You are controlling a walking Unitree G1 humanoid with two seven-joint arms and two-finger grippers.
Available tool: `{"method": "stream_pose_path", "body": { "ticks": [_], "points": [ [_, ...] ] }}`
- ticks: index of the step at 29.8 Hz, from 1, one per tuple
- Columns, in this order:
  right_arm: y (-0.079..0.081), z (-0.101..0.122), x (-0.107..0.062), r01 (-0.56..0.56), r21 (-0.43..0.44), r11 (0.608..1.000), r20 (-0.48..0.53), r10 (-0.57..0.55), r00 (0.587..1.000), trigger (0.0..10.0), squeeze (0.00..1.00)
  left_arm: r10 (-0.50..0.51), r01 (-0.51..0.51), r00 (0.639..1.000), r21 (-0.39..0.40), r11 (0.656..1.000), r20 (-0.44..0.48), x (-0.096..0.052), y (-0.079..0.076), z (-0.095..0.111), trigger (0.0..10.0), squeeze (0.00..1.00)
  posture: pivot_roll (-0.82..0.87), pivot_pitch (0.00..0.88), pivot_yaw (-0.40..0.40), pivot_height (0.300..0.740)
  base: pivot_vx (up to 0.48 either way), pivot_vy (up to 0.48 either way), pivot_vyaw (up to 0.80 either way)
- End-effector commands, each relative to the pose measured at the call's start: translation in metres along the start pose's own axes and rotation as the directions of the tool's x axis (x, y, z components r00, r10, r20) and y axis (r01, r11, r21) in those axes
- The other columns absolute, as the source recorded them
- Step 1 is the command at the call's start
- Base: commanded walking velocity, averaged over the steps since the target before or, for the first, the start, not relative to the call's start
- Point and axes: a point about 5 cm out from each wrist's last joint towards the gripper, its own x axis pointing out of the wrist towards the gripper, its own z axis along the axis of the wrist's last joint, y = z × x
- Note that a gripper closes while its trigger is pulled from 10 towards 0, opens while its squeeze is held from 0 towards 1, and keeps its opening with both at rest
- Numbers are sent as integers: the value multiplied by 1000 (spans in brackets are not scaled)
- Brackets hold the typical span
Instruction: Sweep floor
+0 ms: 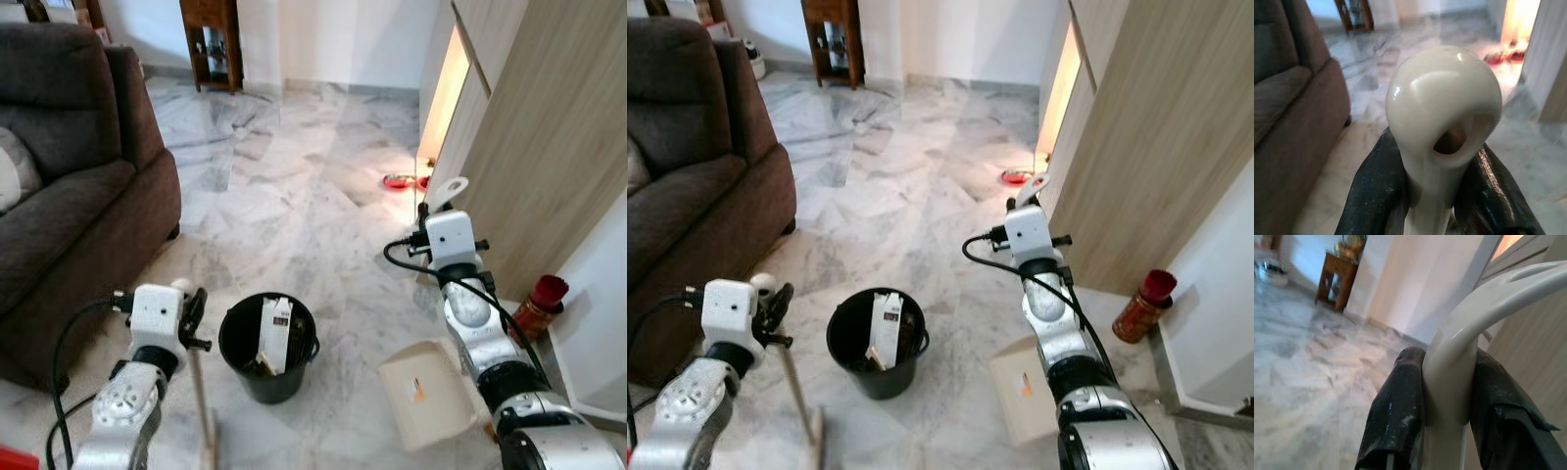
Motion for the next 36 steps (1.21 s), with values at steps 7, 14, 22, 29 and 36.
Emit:
{"method": "stream_pose_path", "body": {
  "ticks": [7,14,22,29,36],
  "points": [
    [-16,-36,-11,-69,-353,933,-171,8,985,10000,0,121,-134,939,-19,991,-321,-20,12,-52,10000,0,28,0,-3,740,0,0,0],
    [-26,-76,-37,-158,-418,895,-378,-13,926,10000,0,145,-207,807,-44,977,-573,-50,10,-103,10000,0,18,0,-6,740,0,0,0],
    [-27,-123,-85,-286,-328,900,-633,15,774,10000,0,107,-219,742,-88,972,-662,-64,-1,-133,10000,0,10,0,-10,740,0,0,0],
    [-13,-151,-129,-302,-154,941,-768,78,636,10000,0,60,-176,896,-227,958,-439,-45,-11,-121,10000,0,12,0,-19,740,0,0,0],
    [12,-160,-156,-173,146,974,-802,219,556,10000,0,150,-256,913,-246,935,-379,-43,-6,-126,10000,0,7,0,-26,740,0,0,0]
  ]
}}
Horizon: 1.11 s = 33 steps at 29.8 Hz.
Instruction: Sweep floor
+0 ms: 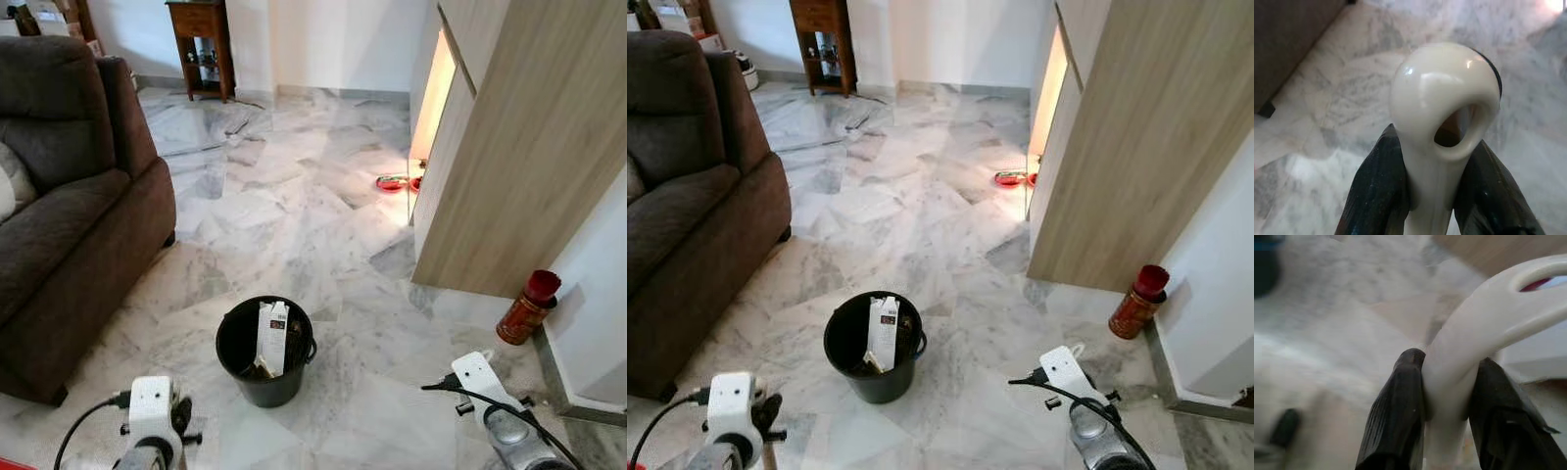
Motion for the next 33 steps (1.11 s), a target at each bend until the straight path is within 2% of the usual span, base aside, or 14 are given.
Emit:
{"method": "stream_pose_path", "body": {
  "ticks": [1,2,3,7,11,15,18,21,22,23,24,28,33],
  "points": [
    [5,-6,-1,-26,90,996,-26,28,999,10000,0,28,-26,999,-35,999,38,1,3,-1,10000,0,9,0,-27,740,0,0,0],
    [6,-9,-1,-28,109,994,-37,33,999,10000,0,31,-29,998,-42,999,47,1,4,-2,10000,0,10,0,-27,740,0,0,0],
    [9,-14,-2,-31,164,986,-57,41,998,10000,0,46,-42,997,-56,998,61,1,6,-4,10000,0,10,0,-27,740,0,0,0],
    [15,-20,-4,-43,231,972,-79,63,995,10000,0,74,-64,993,-114,991,88,-1,9,-11,10000,0,18,0,-29,740,0,0,0],
    [23,-26,-6,-76,241,968,-99,102,990,10000,0,78,-68,996,-196,978,45,-5,10,-30,10000,0,13,0,-28,740,0,0,0],
    [32,-41,-10,-106,308,945,-149,159,976,10000,0,76,-68,997,-269,961,20,-5,8,-42,10000,0,15,0,-32,740,0,0,0],
    [39,-50,-13,-139,294,945,-173,196,965,10000,0,17,-33,999,-341,940,-50,-4,1,-55,10000,0,20,0,-32,740,0,0,0],
    [41,-53,-15,-143,298,944,-185,204,961,10000,0,-4,-26,996,-355,934,-84,-4,-2,-62,10000,0,20,0,-32,740,0,0,0],
    [44,-55,-15,-140,307,941,-195,207,959,10000,0,-3,-49,990,-369,928,-139,-4,-2,-70,10000,0,21,0,-34,740,0,0,0],
    [48,-57,-16,-143,316,938,-209,215,954,10000,0,-35,-41,976,-343,938,-213,-6,-4,-83,10000,0,24,0,-34,740,0,0,0],
    [51,-58,-17,-147,314,938,-215,221,951,10000,0,-40,-47,969,-344,938,-242,-7,-4,-88,10000,0,24,0,-34,740,0,0,0],
    [53,-57,-17,-141,326,935,-214,218,952,10000,0,-6,-105,954,-352,930,-300,-8,3,-101,10000,0,22,0,-34,740,0,0,0],
    [55,-47,-15,-163,356,920,-152,229,962,10000,0,-29,-99,948,-379,920,-318,-8,4,-107,10000,0,22,0,-34,740,0,0,0]
  ]
}}
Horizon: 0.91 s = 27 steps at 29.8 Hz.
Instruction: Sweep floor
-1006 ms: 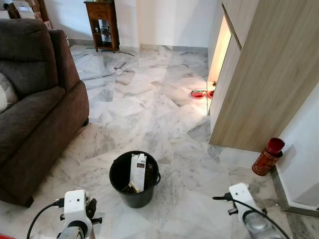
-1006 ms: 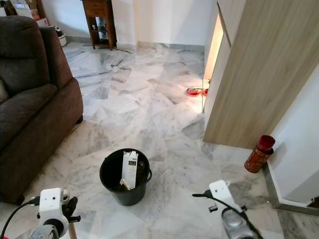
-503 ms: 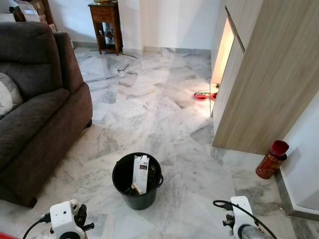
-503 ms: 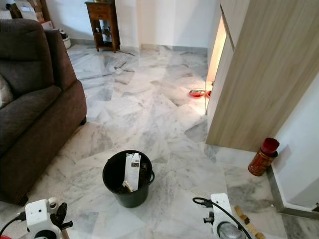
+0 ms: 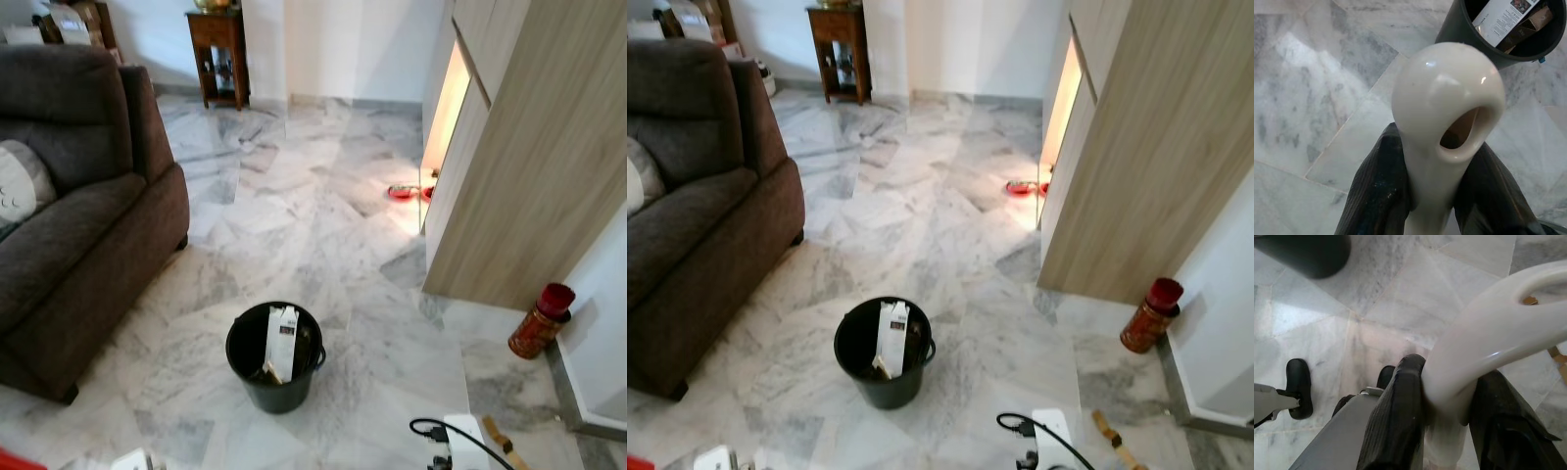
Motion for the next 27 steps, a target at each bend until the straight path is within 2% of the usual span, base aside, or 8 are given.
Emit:
{"method": "stream_pose_path", "body": {
  "ticks": [1,3,6,9,15,19,22,27],
  "points": [
    [3,8,1,-21,38,999,40,19,999,10000,0,-74,73,997,-51,996,-12,5,-16,-2,10000,0,22,0,-34,740,0,0,0],
    [5,12,1,-31,58,998,60,28,998,10000,0,-76,75,997,-50,996,-20,6,-13,-3,10000,0,19,0,-33,740,0,0,0],
    [7,18,1,-44,52,998,79,40,996,10000,0,-75,75,995,1,997,-59,6,-9,-6,10000,0,19,0,-30,740,0,0,0],
    [8,15,1,-45,53,998,80,41,996,10000,0,-64,65,994,-1,998,-87,7,-4,-9,10000,0,17,0,-26,740,0,0,0],
    [7,5,0,-50,39,998,81,47,996,10000,0,-60,59,996,-14,998,-70,7,1,-7,10000,0,18,0,-21,740,0,0,0],
    [7,6,0,-51,41,998,88,47,995,10000,0,-54,54,997,0,999,-51,8,3,-3,10000,0,21,0,-17,740,0,0,0],
    [7,11,0,-58,58,997,133,49,990,10000,0,-37,39,997,24,999,-61,7,7,-4,10000,0,16,0,-12,740,0,0,0],
    [12,19,0,-78,-25,997,144,81,986,10000,0,-46,51,997,68,996,-68,5,11,-5,10000,0,14,0,-11,740,0,0,0]
  ]
}}
